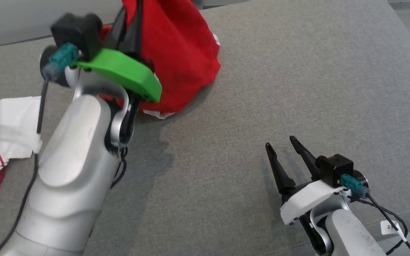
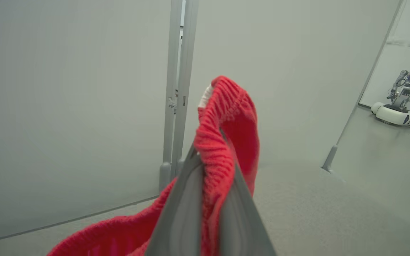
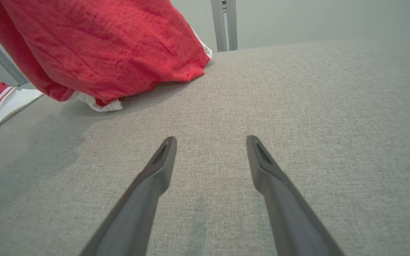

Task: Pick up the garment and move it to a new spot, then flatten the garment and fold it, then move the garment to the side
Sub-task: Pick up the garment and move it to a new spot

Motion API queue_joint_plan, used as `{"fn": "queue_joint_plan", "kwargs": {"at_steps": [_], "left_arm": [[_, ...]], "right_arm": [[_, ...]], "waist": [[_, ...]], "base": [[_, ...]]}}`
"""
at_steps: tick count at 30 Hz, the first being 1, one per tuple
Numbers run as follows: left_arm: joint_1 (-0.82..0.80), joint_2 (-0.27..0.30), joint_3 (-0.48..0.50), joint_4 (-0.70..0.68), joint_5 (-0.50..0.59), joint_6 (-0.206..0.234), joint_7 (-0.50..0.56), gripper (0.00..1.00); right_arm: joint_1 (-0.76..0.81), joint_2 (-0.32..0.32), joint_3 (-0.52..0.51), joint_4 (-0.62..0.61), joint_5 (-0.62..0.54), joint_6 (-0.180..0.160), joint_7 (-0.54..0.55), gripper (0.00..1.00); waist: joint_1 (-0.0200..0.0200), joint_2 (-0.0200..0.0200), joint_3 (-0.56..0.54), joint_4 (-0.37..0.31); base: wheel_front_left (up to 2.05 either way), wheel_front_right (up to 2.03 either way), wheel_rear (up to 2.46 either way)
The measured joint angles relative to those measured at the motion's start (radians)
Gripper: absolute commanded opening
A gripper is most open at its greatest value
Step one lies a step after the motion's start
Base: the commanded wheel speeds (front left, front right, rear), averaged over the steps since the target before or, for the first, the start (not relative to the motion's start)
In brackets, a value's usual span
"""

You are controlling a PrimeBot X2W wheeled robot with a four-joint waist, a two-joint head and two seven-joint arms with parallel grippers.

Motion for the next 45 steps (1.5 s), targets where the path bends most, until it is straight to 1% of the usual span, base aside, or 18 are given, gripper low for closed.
{"fn": "queue_joint_plan", "kwargs": {"at_steps": [3,8,9,12,13,14,17,18,19,20,24,26,31,34,36,40,42,45], "left_arm": [[0.121,0.027,-0.022,-0.061,0.000,0.021,0.027,0.00],[0.349,0.107,-0.045,-0.161,0.016,0.084,0.065,0.00],[0.390,0.119,-0.048,-0.177,0.015,0.089,0.071,0.00],[0.489,0.146,-0.051,-0.204,0.015,0.122,0.075,0.00],[0.515,0.154,-0.050,-0.207,0.017,0.136,0.072,0.00],[0.561,0.159,-0.042,-0.206,0.021,0.162,0.056,0.00],[0.620,0.143,-0.036,-0.193,0.010,0.189,0.027,0.00],[0.635,0.134,-0.034,-0.185,0.004,0.193,0.016,0.17],[0.646,0.127,-0.035,-0.176,0.000,0.198,0.007,0.57],[0.658,0.119,-0.032,-0.164,-0.004,0.201,-0.003,1.00],[0.691,0.098,-0.012,-0.120,-0.017,0.218,-0.063,1.00],[0.708,0.098,-0.007,-0.105,-0.021,0.216,-0.086,1.00],[0.759,0.120,-0.014,-0.098,-0.026,0.158,-0.146,1.00],[0.789,0.127,0.009,-0.129,-0.022,0.142,-0.177,1.00],[0.807,0.129,0.040,-0.166,-0.017,0.123,-0.186,1.00],[0.838,0.103,0.147,-0.278,0.020,0.133,-0.191,1.00],[0.852,0.075,0.195,-0.328,0.043,0.114,-0.191,1.00],[0.861,0.036,0.259,-0.360,0.071,0.069,-0.191,1.00]], "right_arm": [[0.015,0.000,-0.007,-0.013,-0.006,0.000,0.011,1.00],[0.031,0.000,-0.012,-0.036,-0.018,0.000,0.035,1.00],[0.034,-0.001,-0.011,-0.040,-0.020,0.000,0.039,1.00],[0.037,-0.002,-0.008,-0.053,-0.026,0.000,0.050,1.00],[0.038,-0.002,-0.008,-0.055,-0.027,0.000,0.054,1.00],[0.043,-0.004,-0.006,-0.060,-0.028,0.000,0.059,1.00],[0.053,-0.006,-0.004,-0.064,-0.028,0.000,0.064,1.00],[0.055,-0.008,-0.002,-0.065,-0.028,0.000,0.068,1.00],[0.056,-0.010,-0.001,-0.066,-0.028,0.000,0.070,1.00],[0.057,-0.010,0.002,-0.068,-0.028,0.000,0.071,1.00],[0.067,-0.013,0.007,-0.072,-0.027,0.000,0.079,1.00],[0.070,-0.016,0.007,-0.074,-0.026,0.000,0.081,1.00],[0.079,-0.023,0.002,-0.077,-0.024,0.000,0.085,1.00],[0.096,-0.025,-0.012,-0.081,-0.024,0.000,0.086,1.00],[0.102,-0.026,-0.029,-0.085,-0.024,0.000,0.086,1.00],[0.119,-0.021,-0.080,-0.104,-0.016,0.000,0.060,1.00],[0.123,-0.018,-0.098,-0.115,0.002,0.000,0.044,1.00],[0.132,-0.008,-0.126,-0.124,0.037,0.000,0.011,1.00]], "waist": [[0.0000,0.0000,-0.013,0.037],[0.0000,0.0000,-0.031,0.100],[0.0000,0.0000,-0.034,0.113],[0.0000,0.0000,-0.042,0.147],[0.0000,0.0000,-0.045,0.157],[0.0000,0.0000,-0.051,0.174],[0.0000,0.0000,-0.063,0.190],[0.0000,0.0000,-0.067,0.194],[0.0000,0.0000,-0.071,0.198],[0.0000,0.0000,-0.075,0.200],[0.0000,0.0000,-0.090,0.203],[0.0000,0.0000,-0.097,0.203],[0.0000,0.0000,-0.112,0.202],[0.0000,0.0000,-0.120,0.206],[0.0000,-0.0001,-0.125,0.212],[0.0000,0.0000,-0.137,0.231],[0.0000,0.0000,-0.144,0.242],[0.0000,0.0000,-0.155,0.260]], "base": [[0.00,0.00,0.00],[0.00,0.00,0.00],[0.00,0.00,0.00],[0.00,0.00,0.00],[0.00,0.00,0.00],[0.00,0.00,0.00],[0.00,0.00,0.00],[0.00,0.00,0.00],[0.00,0.00,0.00],[0.00,0.00,0.00],[0.00,0.00,0.00],[0.00,0.00,0.00],[0.00,0.00,0.00],[0.00,0.00,0.00],[0.00,0.00,0.00],[0.00,0.00,0.00],[0.00,0.00,0.00],[0.00,0.00,0.00]]}}
